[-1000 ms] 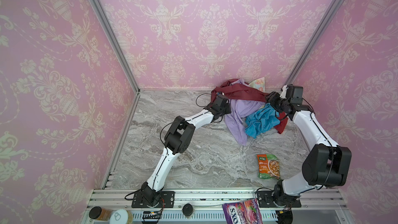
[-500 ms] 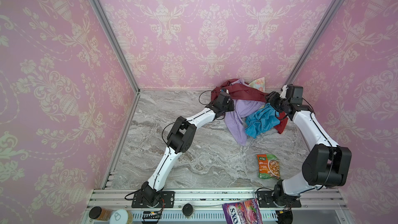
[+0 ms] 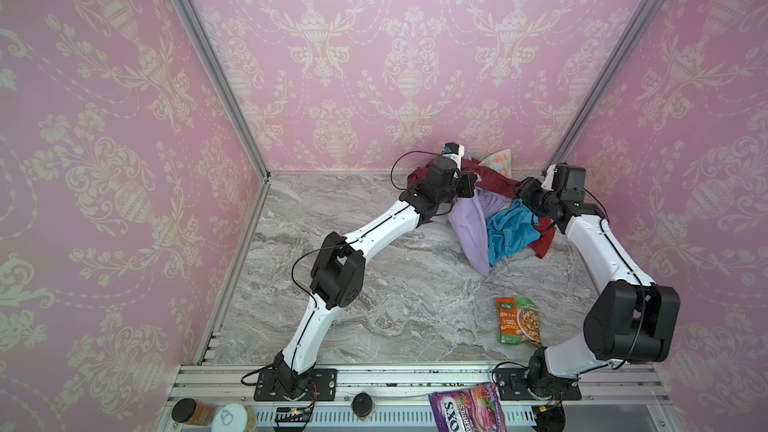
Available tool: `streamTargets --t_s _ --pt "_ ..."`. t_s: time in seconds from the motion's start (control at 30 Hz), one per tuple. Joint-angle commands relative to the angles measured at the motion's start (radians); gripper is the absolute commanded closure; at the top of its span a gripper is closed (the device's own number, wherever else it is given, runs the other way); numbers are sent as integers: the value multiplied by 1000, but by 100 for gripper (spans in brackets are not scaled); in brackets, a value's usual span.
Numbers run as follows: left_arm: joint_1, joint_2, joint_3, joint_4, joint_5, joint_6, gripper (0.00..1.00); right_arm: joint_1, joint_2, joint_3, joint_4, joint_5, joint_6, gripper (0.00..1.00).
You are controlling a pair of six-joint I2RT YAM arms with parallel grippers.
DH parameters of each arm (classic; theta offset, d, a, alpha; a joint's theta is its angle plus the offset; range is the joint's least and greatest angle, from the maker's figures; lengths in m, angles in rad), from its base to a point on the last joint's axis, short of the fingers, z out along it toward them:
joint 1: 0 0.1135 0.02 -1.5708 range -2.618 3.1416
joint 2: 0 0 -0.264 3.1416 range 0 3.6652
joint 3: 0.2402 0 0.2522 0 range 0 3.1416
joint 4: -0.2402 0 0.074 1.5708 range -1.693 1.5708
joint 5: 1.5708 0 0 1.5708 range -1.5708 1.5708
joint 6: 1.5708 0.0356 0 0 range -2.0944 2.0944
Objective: Pick out a specific cloth from the pile
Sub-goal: 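Lift the lavender t-shirt up out of the pile with the left gripper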
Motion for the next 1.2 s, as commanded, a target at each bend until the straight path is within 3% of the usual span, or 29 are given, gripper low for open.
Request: streamTargets --t_s 0.0,0.43,0.83,1.17 --pt "-6 -51 61 37 55 35 100 -6 -40 -3 16 14 -11 40" --pt "-25 -9 367 -80 123 76 100 -6 -81 0 15 50 -26 40" --pt "-26 -17 502 -140 156 123 100 -4 -81 16 36 50 -62 40" --pt "-26 -95 513 -182 159 191 100 -5 -87 5 54 38 -79 39"
